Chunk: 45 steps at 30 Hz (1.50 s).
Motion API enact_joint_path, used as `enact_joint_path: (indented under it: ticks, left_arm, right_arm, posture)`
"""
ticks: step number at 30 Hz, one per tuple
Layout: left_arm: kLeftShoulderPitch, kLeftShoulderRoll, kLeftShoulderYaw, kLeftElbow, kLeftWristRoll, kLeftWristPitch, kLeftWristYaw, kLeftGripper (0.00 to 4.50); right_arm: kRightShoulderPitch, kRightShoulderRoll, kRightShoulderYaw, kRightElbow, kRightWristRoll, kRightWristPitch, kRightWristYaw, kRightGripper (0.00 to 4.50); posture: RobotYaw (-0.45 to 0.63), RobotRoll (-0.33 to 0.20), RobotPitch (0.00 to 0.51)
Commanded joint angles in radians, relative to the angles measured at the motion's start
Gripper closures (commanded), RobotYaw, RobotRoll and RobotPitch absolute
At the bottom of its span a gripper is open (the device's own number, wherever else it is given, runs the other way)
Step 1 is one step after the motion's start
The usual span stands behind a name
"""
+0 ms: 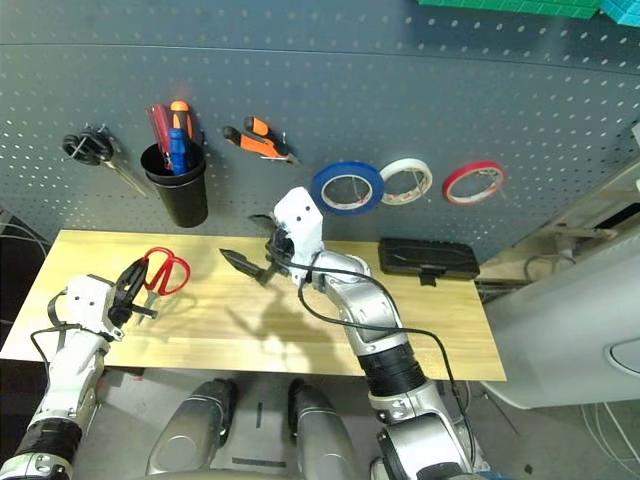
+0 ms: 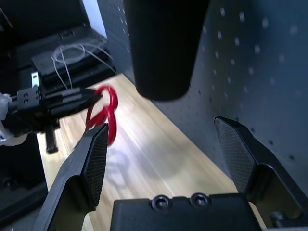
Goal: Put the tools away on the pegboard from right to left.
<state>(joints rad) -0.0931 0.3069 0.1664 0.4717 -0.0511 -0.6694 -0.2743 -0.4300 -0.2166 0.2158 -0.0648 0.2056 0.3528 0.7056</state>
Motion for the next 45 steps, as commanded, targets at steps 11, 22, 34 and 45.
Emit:
enact_joint_path:
  ticks: [11,22,34,45]
  left_arm:
    - [-0.106,0.093,0.134,-0.111,0.025,-0.053,0.147,4.46]
    - [-0.118,0.099,0.129,-0.175,0.027,-0.056,0.17,4.46]
    - [-0.166,0.115,0.138,-0.149,-0.023,-0.014,0.164,4.46]
    - [-0.22,0.107,0.122,-0.019,-0.048,0.101,0.126,4.46]
  right_arm:
    - [-0.011,-0.008,0.001,0.018,0.007,-0.027,0.011,0.0]
    - [0.0,-0.014,-0.001,0.03,0.001,-0.035,0.0,0.0]
    - [-0.005,-0.014,0.002,0.047,0.002,-0.043,-0.002,0.0]
    - [-0.002,-0.007,0.003,0.044,0.001,-0.038,-0.015,0.0]
  posture:
    - [0.15,0.0,0.202]
    - [0.15,0.0,0.206]
    - [0.15,0.0,0.201]
    - [0.15,0.0,0.198]
